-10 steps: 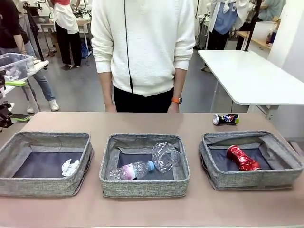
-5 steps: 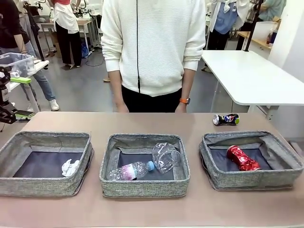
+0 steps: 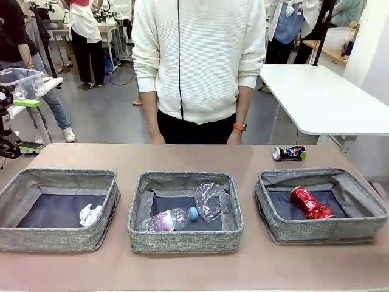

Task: Sort the waste into the appropriate baskets.
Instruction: Pick up the waste item pointed out by the person.

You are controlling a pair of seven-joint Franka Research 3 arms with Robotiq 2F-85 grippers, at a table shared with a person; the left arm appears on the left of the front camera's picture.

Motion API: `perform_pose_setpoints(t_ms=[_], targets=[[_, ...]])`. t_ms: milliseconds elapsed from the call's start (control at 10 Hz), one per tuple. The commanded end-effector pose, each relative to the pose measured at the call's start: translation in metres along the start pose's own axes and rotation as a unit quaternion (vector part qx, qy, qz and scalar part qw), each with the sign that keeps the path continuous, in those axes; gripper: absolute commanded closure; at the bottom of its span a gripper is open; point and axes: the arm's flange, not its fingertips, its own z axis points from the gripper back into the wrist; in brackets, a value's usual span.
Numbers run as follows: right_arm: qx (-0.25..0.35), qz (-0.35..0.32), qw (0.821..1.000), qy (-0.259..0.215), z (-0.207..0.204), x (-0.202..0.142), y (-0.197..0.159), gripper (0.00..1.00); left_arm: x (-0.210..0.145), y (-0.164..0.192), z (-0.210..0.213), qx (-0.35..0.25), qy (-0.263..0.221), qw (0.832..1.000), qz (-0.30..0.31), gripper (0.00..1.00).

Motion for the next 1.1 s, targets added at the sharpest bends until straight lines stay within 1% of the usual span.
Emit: perform_pose_setpoints(t_ms=[0,1000], targets=[[0.004,0.006,1.0,-0.006,-0.0013,0.0005,0.0018,0.0,-0.0007,-0.0009,0.0018,-0.005,0.004,1.0,-0.005,0.0],[0.004,0.006,1.0,-0.006,-0.0013,0.0005,0.0018,0.0,-0.0007,-0.0009,0.0018,-0.005,0.004,1.0,-0.005,0.0]])
